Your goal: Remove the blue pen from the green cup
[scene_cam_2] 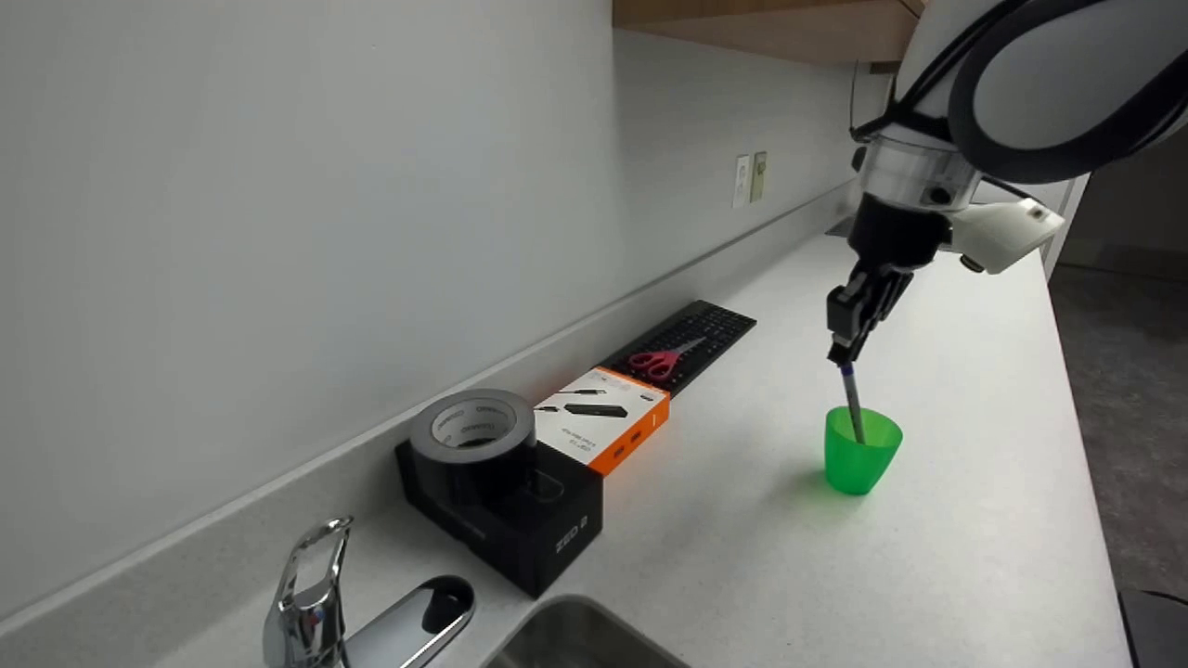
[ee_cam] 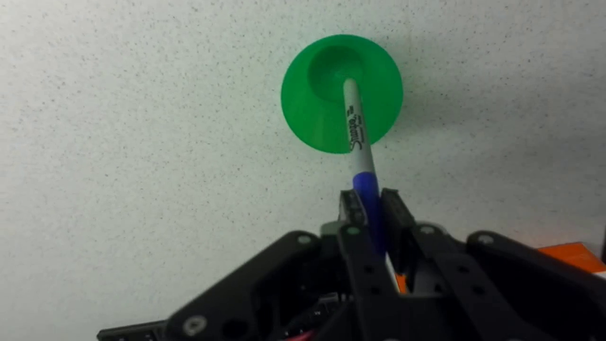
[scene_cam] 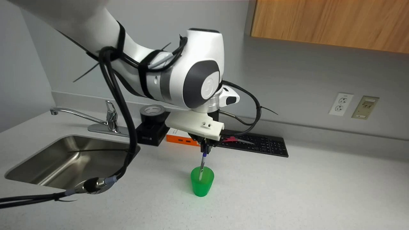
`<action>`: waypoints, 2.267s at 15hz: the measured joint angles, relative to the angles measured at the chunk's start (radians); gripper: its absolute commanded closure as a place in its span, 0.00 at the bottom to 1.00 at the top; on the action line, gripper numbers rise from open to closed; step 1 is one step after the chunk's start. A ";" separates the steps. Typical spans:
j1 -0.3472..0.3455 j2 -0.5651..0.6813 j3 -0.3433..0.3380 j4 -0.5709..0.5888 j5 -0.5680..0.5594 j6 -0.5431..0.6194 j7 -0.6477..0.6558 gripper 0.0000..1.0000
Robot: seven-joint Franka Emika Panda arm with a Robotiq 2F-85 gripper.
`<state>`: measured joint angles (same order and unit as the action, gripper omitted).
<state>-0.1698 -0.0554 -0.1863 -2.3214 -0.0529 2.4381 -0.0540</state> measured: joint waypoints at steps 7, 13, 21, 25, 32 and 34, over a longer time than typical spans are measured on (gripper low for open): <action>0.045 -0.196 0.062 -0.107 0.004 -0.009 -0.055 0.96; 0.100 -0.097 0.138 -0.120 0.002 -0.032 -0.020 0.96; 0.102 0.123 0.156 -0.020 0.000 -0.092 0.043 0.59; 0.103 0.174 0.155 0.023 -0.012 -0.091 0.071 0.30; 0.105 0.188 0.154 0.053 -0.024 -0.090 0.099 0.00; 0.105 0.188 0.152 0.058 -0.024 -0.090 0.104 0.00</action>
<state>-0.0648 0.1331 -0.0342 -2.2630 -0.0772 2.3480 0.0503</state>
